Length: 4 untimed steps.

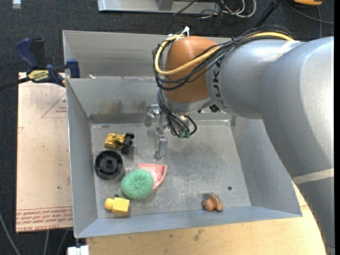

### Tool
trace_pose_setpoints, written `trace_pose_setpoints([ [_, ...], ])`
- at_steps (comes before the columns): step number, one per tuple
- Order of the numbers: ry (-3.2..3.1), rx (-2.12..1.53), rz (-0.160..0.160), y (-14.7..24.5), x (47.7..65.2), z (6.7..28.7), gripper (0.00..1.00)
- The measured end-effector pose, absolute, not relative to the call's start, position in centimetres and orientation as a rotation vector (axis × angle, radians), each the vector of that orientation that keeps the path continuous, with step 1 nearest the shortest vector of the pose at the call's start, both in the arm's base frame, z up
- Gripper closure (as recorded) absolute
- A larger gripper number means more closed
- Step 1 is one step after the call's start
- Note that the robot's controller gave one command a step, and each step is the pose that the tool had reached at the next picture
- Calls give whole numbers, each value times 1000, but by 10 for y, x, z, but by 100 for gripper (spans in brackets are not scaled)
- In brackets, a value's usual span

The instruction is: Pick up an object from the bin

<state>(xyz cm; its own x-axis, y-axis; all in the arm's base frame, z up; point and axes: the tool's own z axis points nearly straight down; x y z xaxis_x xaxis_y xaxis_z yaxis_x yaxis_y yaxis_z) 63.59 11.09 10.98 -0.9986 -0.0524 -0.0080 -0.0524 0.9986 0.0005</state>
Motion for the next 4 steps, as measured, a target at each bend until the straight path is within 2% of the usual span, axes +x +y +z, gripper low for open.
trace_pose_setpoints([
  [1,3115,-393,2,155,644,81,0],
  [2,3119,-358,3,178,635,73,0],
  [3,3055,-719,4,241,622,70,100],
  [4,3056,-717,4,240,622,70,100],
])
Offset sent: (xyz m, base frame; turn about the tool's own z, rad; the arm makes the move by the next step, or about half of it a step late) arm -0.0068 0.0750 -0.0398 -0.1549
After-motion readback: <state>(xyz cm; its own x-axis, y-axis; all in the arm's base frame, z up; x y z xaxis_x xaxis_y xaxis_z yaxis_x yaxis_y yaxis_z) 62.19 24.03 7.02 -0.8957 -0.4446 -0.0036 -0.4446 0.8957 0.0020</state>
